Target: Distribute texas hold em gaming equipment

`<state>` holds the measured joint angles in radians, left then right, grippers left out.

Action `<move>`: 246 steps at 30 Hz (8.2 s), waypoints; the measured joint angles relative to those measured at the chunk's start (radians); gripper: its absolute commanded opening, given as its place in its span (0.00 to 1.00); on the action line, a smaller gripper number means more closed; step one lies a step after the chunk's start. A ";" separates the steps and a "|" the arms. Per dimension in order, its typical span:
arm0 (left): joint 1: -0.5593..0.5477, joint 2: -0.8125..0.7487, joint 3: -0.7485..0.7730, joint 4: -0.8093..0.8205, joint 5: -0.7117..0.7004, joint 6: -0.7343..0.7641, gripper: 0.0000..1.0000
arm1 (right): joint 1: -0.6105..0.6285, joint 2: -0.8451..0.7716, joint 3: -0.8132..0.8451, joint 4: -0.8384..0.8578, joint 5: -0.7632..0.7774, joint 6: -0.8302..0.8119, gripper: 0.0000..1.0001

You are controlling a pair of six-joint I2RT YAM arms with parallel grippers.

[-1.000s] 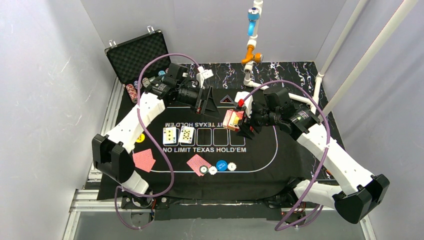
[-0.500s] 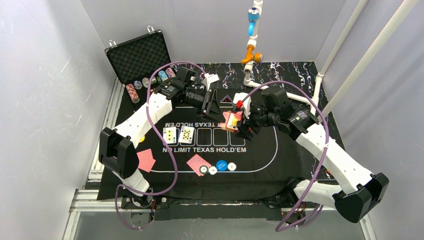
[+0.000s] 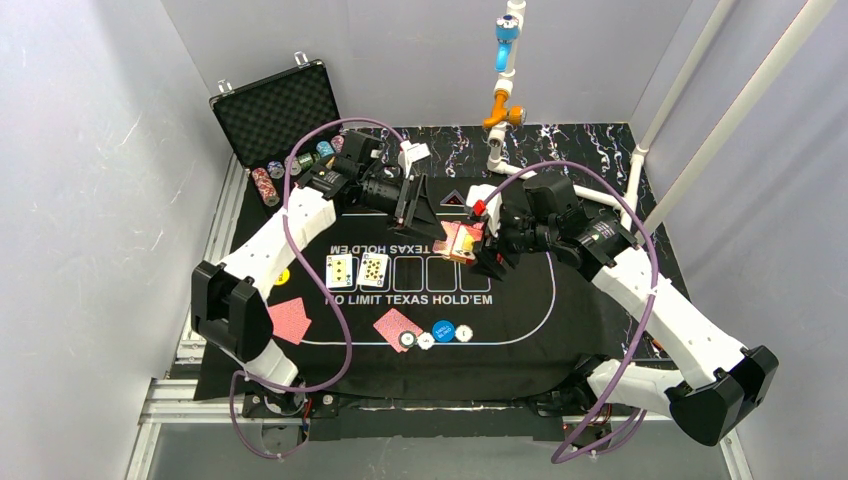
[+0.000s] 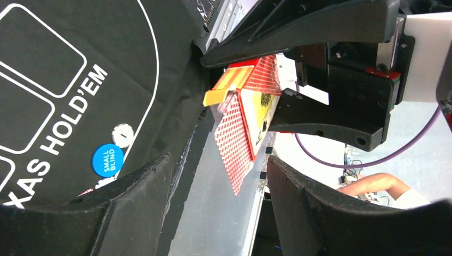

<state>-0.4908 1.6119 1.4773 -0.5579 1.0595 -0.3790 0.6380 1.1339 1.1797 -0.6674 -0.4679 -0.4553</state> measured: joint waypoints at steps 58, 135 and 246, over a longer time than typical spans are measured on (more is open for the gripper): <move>-0.033 -0.085 -0.229 -0.082 -0.687 1.085 0.00 | -0.128 -0.060 -0.022 0.008 0.065 0.109 0.01; -0.080 -0.014 0.003 0.075 -0.117 -0.010 0.42 | -0.020 -0.039 -0.024 -0.003 -0.014 -0.027 0.01; 0.084 -0.141 -0.177 0.279 0.048 -0.275 0.52 | -0.015 -0.041 -0.012 -0.003 -0.009 -0.027 0.01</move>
<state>-0.4072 1.4712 1.2999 -0.2787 1.1072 -0.6544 0.6231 1.0927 1.1675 -0.6701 -0.4770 -0.4824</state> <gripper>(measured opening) 0.461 0.731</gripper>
